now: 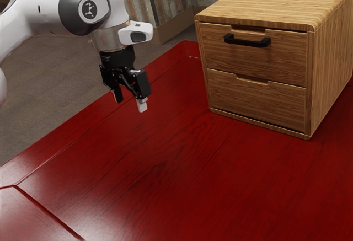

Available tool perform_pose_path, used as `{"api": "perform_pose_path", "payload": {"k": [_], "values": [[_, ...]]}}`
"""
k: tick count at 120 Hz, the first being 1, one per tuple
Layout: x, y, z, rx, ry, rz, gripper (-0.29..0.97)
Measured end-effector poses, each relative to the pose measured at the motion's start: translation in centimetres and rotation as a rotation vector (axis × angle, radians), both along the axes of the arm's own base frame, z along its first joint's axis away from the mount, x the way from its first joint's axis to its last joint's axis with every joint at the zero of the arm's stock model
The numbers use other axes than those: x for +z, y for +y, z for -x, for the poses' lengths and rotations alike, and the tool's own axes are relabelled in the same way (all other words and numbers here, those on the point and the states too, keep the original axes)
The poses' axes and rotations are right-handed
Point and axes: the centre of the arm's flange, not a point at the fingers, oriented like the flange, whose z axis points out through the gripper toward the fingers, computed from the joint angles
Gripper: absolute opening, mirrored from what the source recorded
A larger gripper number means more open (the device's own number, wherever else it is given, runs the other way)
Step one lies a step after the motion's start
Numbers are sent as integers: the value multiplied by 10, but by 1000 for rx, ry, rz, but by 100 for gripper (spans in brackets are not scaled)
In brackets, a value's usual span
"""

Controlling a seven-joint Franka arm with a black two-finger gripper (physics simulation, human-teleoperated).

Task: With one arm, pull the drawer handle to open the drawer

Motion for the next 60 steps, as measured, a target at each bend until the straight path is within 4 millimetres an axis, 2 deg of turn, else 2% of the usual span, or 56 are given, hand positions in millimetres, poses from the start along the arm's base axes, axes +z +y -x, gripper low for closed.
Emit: {"api": "perform_pose_path", "payload": {"k": [34, 39, 48, 60], "values": [[3, 0, 1, -6, -5, 0, 68], [21, 0, 7, -3, -34, -3, 68], [70, -2, 26, 3, -116, -12, 68], [98, -5, 44, 11, -157, -14, 68]]}}
